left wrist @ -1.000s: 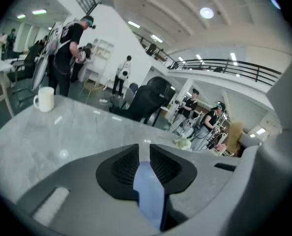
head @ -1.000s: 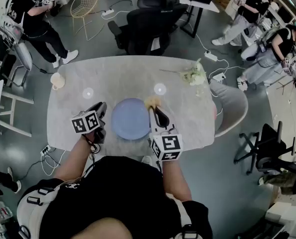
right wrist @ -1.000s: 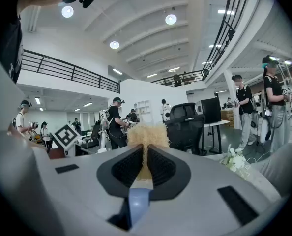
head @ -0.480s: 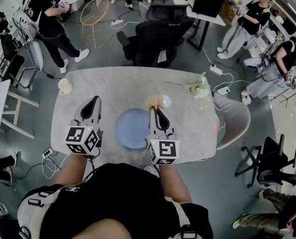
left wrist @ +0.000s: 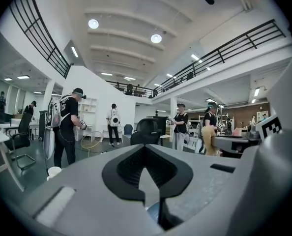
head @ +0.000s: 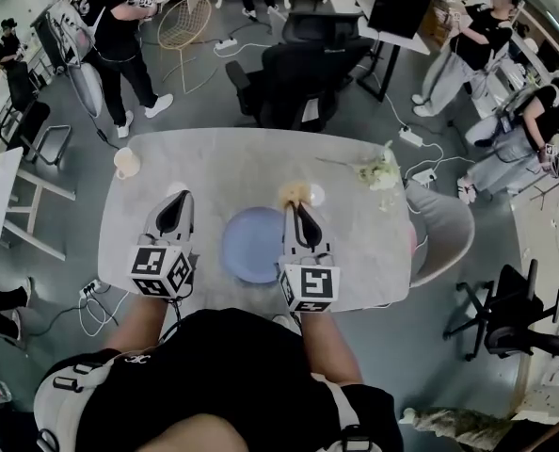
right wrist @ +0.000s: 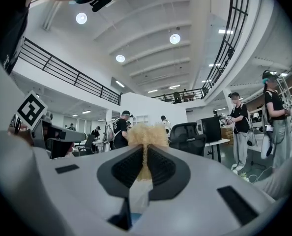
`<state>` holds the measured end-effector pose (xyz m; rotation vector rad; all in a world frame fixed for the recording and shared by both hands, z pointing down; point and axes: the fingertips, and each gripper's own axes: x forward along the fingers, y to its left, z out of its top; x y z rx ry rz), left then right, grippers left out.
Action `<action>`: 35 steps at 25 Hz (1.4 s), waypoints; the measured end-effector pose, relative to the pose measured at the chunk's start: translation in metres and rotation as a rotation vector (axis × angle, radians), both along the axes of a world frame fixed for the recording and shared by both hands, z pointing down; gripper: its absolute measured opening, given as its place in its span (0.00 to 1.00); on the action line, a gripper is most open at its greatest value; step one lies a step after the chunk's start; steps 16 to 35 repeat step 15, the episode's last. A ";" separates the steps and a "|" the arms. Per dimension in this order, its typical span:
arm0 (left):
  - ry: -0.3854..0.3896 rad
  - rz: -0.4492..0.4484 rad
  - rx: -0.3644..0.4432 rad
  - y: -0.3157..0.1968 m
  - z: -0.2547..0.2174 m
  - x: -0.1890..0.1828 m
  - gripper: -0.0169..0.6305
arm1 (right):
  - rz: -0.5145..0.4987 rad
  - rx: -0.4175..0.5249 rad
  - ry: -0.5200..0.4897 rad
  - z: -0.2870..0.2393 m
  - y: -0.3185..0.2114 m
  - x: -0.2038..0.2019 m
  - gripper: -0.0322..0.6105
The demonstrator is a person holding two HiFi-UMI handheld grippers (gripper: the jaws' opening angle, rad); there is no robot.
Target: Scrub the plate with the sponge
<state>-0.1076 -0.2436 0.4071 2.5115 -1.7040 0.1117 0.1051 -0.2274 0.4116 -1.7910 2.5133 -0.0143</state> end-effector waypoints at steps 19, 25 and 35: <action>0.021 0.074 -0.045 0.008 0.012 0.011 0.03 | 0.017 0.015 0.030 -0.002 0.008 -0.003 0.10; 0.021 0.074 -0.045 0.008 0.012 0.011 0.03 | 0.017 0.015 0.030 -0.002 0.008 -0.003 0.10; 0.021 0.074 -0.045 0.008 0.012 0.011 0.03 | 0.017 0.015 0.030 -0.002 0.008 -0.003 0.10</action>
